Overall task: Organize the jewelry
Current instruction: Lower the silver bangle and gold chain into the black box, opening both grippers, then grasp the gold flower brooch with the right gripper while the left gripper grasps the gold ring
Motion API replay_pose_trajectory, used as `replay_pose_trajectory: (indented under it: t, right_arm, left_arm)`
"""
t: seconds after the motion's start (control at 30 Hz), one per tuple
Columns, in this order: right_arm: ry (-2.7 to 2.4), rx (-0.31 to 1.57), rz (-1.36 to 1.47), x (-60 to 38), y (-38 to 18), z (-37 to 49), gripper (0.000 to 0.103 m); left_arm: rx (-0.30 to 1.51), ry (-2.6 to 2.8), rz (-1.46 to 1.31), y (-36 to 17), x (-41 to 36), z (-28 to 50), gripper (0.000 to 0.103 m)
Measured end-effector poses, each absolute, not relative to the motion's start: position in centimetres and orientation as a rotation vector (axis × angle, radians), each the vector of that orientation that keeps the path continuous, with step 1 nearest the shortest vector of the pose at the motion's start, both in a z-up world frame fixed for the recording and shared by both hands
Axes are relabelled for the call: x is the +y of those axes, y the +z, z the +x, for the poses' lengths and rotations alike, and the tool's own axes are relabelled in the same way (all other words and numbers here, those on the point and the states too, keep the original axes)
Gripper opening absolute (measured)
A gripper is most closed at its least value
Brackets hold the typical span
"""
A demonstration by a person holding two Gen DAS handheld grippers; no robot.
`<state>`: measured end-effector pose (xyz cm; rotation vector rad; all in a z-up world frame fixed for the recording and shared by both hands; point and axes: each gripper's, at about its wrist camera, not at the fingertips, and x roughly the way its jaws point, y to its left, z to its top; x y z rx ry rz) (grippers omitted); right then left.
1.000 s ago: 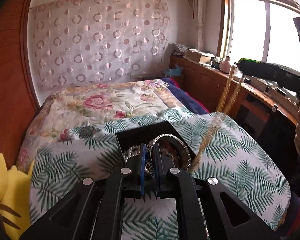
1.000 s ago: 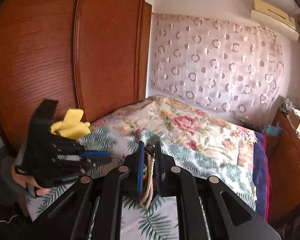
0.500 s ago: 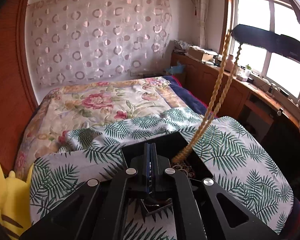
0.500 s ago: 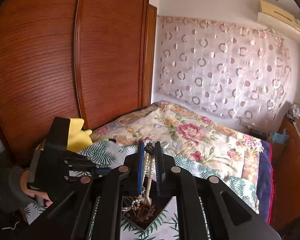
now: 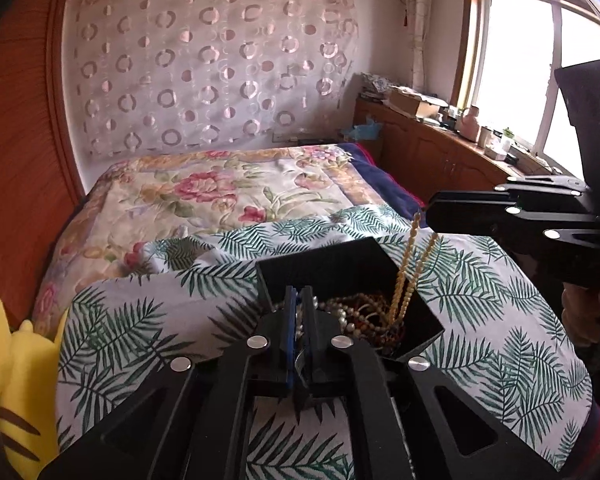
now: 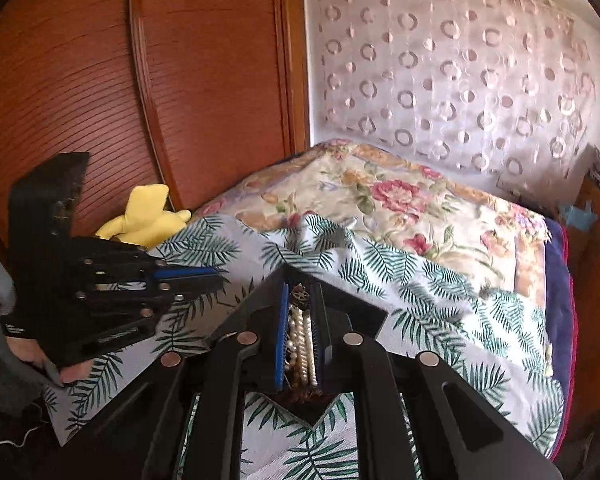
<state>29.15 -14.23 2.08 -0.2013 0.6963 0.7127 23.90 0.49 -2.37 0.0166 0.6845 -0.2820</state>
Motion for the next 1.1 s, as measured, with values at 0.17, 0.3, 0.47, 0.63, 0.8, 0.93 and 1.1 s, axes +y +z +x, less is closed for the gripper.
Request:
replay_pose_trajectory:
  t: [0.17, 0.3, 0.47, 0.63, 0.8, 0.93, 1.1]
  right_arm:
    - [0.694, 0.690, -0.187, -14.7, 1.5, 28.7, 0.038]
    - [0.679, 0.679, -0.165, -15.5, 1.5, 26.9, 0.040]
    - [0.668, 0.681, -0.154, -16.5, 0.2, 22.9, 0.040]
    - [0.650, 0.734, -0.133, -17.1, -3.6, 18.7, 0.040]
    - [0.653, 0.806, -0.132, -16.5, -7.4, 16.0, 0.039]
    - [0.658, 0.837, -0.141, -15.6, -8.8, 14.5, 0.039]
    - [0.648, 0.861, -0.182, -14.4, -9.7, 12.9, 0.039]
  left_arm:
    - [0.669, -0.242, 0.017, -2.9, 1.0, 22.2, 0.059]
    - [0.648, -0.220, 0.015, -3.1, 1.4, 20.4, 0.087]
    - [0.626, -0.217, 0.015, -4.0, 1.6, 17.3, 0.095]
    - [0.647, -0.235, 0.039, -5.7, 1.4, 14.5, 0.095]
    - [0.668, -0.239, 0.027, -7.0, 1.7, 12.8, 0.095]
    - [0.679, -0.237, 0.024, -7.9, 2.1, 11.7, 0.095]
    - [0.679, -0.235, 0.030, -8.2, 2.3, 10.7, 0.095]
